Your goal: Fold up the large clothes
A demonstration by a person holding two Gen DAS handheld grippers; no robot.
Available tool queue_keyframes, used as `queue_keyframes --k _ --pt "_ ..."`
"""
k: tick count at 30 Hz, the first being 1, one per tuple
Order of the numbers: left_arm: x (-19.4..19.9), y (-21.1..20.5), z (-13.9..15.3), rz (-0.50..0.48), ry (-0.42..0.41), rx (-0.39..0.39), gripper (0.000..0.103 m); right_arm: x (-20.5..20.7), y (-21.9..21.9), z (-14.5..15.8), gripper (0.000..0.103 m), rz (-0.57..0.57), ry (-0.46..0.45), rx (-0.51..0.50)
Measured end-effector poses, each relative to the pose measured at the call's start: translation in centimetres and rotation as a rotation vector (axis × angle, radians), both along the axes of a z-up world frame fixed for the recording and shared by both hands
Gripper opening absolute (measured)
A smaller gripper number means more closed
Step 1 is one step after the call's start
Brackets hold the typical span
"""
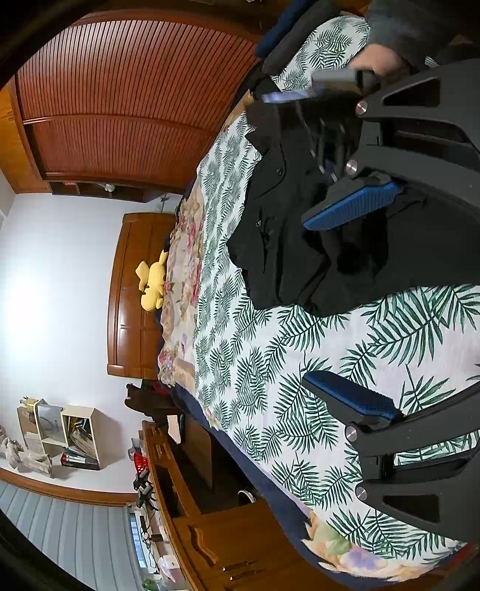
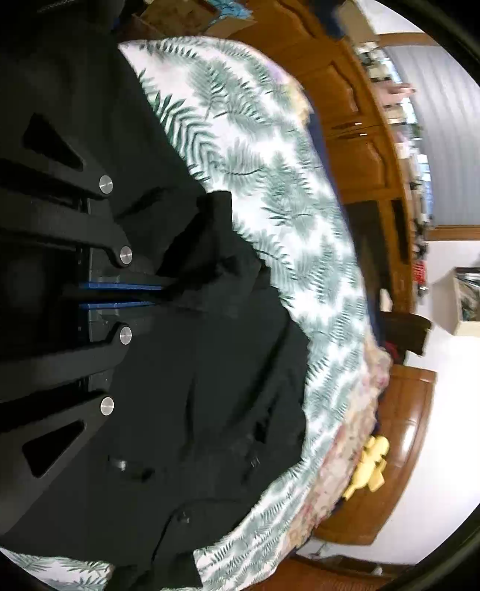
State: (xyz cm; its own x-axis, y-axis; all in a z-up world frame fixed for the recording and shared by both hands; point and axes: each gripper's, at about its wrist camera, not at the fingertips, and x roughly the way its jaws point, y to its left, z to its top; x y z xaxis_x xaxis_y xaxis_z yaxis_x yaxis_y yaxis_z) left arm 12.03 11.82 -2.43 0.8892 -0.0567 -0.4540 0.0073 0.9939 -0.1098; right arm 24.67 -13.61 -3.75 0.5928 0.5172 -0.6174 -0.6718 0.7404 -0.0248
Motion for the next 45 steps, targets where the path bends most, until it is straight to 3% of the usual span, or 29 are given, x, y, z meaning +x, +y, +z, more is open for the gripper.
queue_keyframes --k 9,19,22,24,27,30,36,45 --pt "0.2 -1.3 -0.2 -0.028 0.009 0.004 0.079 -5.2 -9.5 3.0 0.004 -0.096 -0.060 0.162" --pt "0.5 -5.5 -0.4 -0.127 0.018 0.027 0.079 -9.5 -15.8 1.1 0.005 -0.228 -0.012 0.179" --pt "0.6 -7.0 -0.6 -0.156 0.028 0.047 0.079 -10.6 -16.8 0.4 0.018 -0.260 0.013 0.166" --pt "0.6 -8.1 -0.9 -0.177 0.037 0.062 0.079 -11.4 -17.5 -0.4 0.038 -0.280 0.023 0.152" --pt "0.5 -9.3 -1.1 -0.200 0.045 0.080 0.079 -12.6 -18.8 -0.5 0.051 -0.302 0.019 0.139" --pt "0.6 -10.5 -1.3 -0.223 0.052 0.079 0.079 -14.1 -21.1 0.1 0.051 -0.330 0.006 0.119" --pt "1.1 -13.0 -1.9 -0.266 0.073 0.075 0.079 -16.5 -21.3 1.8 0.051 -0.334 -0.047 0.086" --pt "2.0 -17.3 -2.9 -0.329 0.108 0.089 0.079 -15.5 -21.1 3.2 0.051 -0.323 -0.093 0.086"
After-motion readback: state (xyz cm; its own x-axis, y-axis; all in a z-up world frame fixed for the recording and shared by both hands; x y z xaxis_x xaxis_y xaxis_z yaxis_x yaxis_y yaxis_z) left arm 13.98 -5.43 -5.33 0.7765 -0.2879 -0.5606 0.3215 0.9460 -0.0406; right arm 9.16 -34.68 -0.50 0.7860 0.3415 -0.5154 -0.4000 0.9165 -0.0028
